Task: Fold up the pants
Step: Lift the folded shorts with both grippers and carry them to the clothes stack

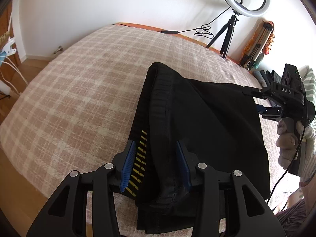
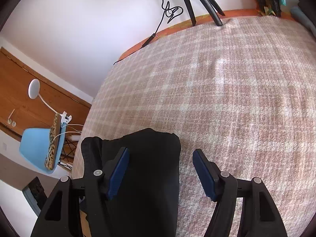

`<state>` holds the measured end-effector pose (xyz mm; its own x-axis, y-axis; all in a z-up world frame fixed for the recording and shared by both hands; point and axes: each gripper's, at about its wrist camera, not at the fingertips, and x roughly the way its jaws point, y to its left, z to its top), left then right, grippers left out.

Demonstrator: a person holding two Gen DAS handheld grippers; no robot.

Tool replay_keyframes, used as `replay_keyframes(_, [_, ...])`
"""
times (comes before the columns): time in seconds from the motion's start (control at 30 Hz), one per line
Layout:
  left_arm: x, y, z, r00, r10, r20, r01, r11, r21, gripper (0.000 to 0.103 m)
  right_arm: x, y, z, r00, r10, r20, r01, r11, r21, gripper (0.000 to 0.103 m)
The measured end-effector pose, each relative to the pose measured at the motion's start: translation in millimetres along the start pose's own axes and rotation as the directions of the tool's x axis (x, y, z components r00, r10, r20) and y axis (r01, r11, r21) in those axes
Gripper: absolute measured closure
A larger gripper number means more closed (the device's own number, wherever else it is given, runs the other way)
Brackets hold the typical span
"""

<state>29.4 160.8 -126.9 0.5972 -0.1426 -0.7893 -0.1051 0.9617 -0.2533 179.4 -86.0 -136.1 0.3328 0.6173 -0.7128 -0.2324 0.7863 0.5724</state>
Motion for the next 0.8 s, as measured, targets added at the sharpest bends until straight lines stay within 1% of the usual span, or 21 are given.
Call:
replay_keyframes(0.03, [0, 3, -1, 1.0, -0.006, -0.001, 0.006, 1.0, -0.012, 0.072, 3, -2, 2, 1.0, 0.013, -0.005, -0.013, 1.0, 0.007, 0.043])
replay_keyframes(0.07, [0, 7, -3, 1.0, -0.015, -0.001, 0.015, 1.0, -0.025, 0.074, 5, -3, 4, 1.0, 0.022, -0.011, -0.022, 1.0, 0.01, 0.057])
replay_keyframes(0.1, [0, 11, -4, 1.0, -0.025, 0.002, 0.025, 0.999, -0.037, 0.08, 8, -3, 6, 0.999, 0.031, -0.017, -0.031, 0.999, 0.012, 0.068])
replay_keyframes(0.13, [-1, 16, -4, 0.999, -0.039, 0.002, 0.039, 0.998, -0.055, 0.083, 12, -1, 7, 0.999, 0.031, -0.018, -0.031, 0.999, 0.01, 0.071])
replay_keyframes(0.17, [-2, 20, -5, 0.999, -0.052, 0.0, 0.052, 0.996, -0.075, 0.084, 13, 2, 8, 1.0, 0.023, -0.009, -0.023, 1.0, -0.005, 0.08])
replay_keyframes(0.23, [-3, 25, -8, 0.999, -0.052, -0.003, 0.052, 0.995, -0.082, 0.085, 16, 10, 10, 1.0, -0.014, 0.004, 0.015, 0.999, -0.046, 0.083])
replay_keyframes(0.3, [-6, 22, -12, 1.0, -0.028, -0.002, 0.028, 0.998, -0.054, 0.085, 20, 11, 10, 0.998, -0.055, 0.004, 0.055, 0.996, -0.064, 0.085])
replay_keyframes(0.37, [-7, 20, -12, 1.0, -0.012, -0.002, 0.011, 0.999, -0.042, 0.083, 24, 11, 11, 0.998, -0.066, -0.002, 0.066, 0.996, -0.067, 0.085])
replay_keyframes(0.43, [-9, 21, -9, 1.0, -0.023, -0.002, 0.023, 0.998, -0.061, 0.082, 26, 15, 11, 0.997, -0.071, -0.003, 0.071, 0.995, -0.072, 0.085])
replay_keyframes(0.47, [-11, 23, -6, 0.999, -0.037, 0.0, 0.037, 0.997, -0.073, 0.079, 25, 14, 11, 0.998, -0.07, -0.005, 0.069, 0.995, -0.072, 0.079])
replay_keyframes(0.5, [-12, 24, -2, 0.999, -0.052, 0.003, 0.052, 0.996, -0.079, 0.07, 24, 15, 11, 0.998, -0.064, -0.006, 0.064, 0.996, -0.07, 0.073])
replay_keyframes(0.53, [-14, 25, 3, 0.998, -0.054, 0.011, 0.055, 0.995, -0.082, 0.057, 21, 14, 11, 0.998, -0.054, -0.007, 0.054, 0.996, -0.069, 0.07])
replay_keyframes(0.57, [-15, 27, 8, 0.998, -0.053, 0.024, 0.054, 0.995, -0.089, 0.051, 17, 13, 11, 0.999, -0.039, -0.01, 0.039, 0.997, -0.07, 0.065])
replay_keyframes(0.6, [-15, 28, 15, 0.998, -0.06, 0.027, 0.062, 0.993, -0.101, 0.042, 13, 13, 10, 1.0, -0.027, -0.011, 0.026, 0.997, -0.074, 0.06])
replay_keyframes(0.63, [-13, 31, 21, 0.997, -0.075, 0.02, 0.076, 0.99, -0.117, 0.039, 9, 14, 10, 1.0, -0.017, -0.011, 0.016, 0.997, -0.079, 0.058])
replay_keyframes(0.67, [-11, 34, 29, 0.995, -0.099, 0.011, 0.1, 0.985, -0.14, 0.038, 3, 13, 8, 1.0, -0.004, -0.011, 0.003, 0.996, -0.086, 0.051])
replay_keyframes(0.7, [-7, 36, 36, 0.992, -0.13, 0.001, 0.128, 0.979, -0.16, 0.036, -1, 13, 6, 1.0, 0.012, -0.016, -0.013, 0.995, -0.095, 0.038])
replay_keyframes(0.77, [2, 41, 51, 0.983, -0.182, -0.014, 0.177, 0.968, -0.179, 0.035, -10, 12, 1, 0.999, 0.047, -0.02, -0.049, 0.992, -0.114, 0.027])
replay_keyframes(0.8, [8, 42, 57, 0.981, -0.194, -0.025, 0.187, 0.967, -0.176, 0.034, -14, 11, -1, 0.998, 0.059, -0.026, -0.062, 0.99, -0.127, 0.026])
